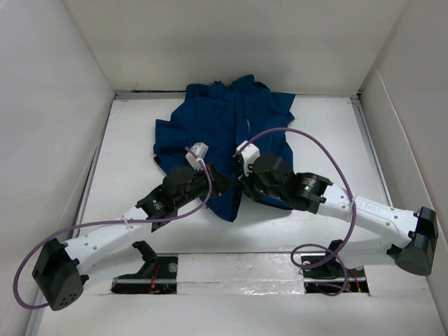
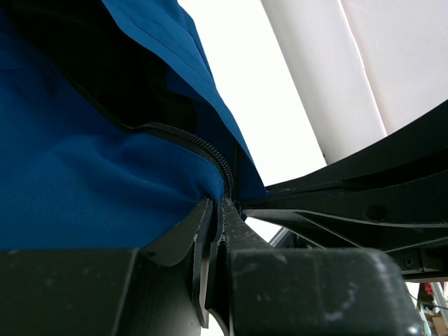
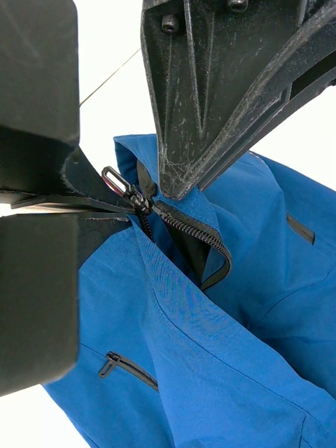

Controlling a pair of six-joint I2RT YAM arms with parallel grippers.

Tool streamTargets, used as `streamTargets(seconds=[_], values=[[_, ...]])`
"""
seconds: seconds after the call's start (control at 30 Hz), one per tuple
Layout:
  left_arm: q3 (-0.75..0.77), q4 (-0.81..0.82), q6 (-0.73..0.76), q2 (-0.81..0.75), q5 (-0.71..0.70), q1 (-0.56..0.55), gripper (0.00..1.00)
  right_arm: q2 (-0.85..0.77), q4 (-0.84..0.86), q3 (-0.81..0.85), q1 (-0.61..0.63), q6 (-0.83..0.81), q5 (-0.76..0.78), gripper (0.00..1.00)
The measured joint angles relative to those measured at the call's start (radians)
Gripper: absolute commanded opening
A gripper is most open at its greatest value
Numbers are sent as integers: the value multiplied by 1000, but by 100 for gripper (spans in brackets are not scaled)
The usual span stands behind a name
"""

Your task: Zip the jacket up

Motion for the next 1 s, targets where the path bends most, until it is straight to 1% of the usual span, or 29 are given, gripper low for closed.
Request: streamTargets(seconds=[1.0], values=[[-33, 7, -5, -18, 23, 0, 0, 0, 0, 0, 0, 1, 8, 0]])
